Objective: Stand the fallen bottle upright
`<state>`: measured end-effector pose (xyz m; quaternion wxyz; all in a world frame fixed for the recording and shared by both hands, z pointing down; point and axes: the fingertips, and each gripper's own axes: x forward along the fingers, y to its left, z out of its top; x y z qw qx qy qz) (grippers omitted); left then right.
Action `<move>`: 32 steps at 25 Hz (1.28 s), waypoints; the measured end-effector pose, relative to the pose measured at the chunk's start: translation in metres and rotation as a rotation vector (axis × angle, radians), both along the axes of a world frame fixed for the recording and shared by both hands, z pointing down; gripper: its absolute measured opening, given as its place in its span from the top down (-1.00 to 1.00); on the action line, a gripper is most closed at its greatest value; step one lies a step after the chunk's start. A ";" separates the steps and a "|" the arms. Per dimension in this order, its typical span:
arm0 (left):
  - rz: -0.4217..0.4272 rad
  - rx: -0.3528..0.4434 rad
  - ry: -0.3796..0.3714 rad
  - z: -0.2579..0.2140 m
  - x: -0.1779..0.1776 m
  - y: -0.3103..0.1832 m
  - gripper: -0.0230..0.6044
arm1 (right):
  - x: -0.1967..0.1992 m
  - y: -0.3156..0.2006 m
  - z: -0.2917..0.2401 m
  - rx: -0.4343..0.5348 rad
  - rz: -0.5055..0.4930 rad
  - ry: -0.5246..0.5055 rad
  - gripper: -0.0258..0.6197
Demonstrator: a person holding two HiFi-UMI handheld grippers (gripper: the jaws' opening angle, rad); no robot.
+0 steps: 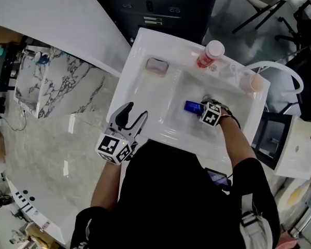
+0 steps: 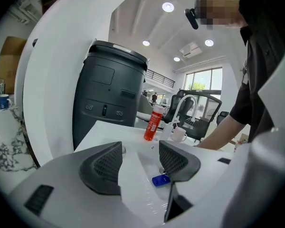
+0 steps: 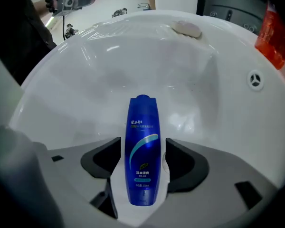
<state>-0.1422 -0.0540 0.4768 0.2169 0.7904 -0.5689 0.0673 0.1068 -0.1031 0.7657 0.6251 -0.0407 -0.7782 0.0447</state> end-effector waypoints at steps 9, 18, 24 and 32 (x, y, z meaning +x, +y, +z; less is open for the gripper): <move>-0.020 -0.029 0.033 0.009 -0.001 0.007 0.11 | -0.005 0.007 0.012 -0.019 -0.041 0.048 0.00; -0.018 -0.050 0.041 0.012 0.002 0.011 0.11 | 0.000 0.008 0.021 -0.063 -0.018 0.097 0.00; -0.011 -0.064 0.050 0.015 0.004 0.009 0.11 | -0.001 0.008 0.021 -0.095 -0.030 0.111 0.00; 0.016 -0.078 0.047 0.018 0.018 0.005 0.11 | -0.004 0.007 0.019 -0.084 -0.020 0.048 0.02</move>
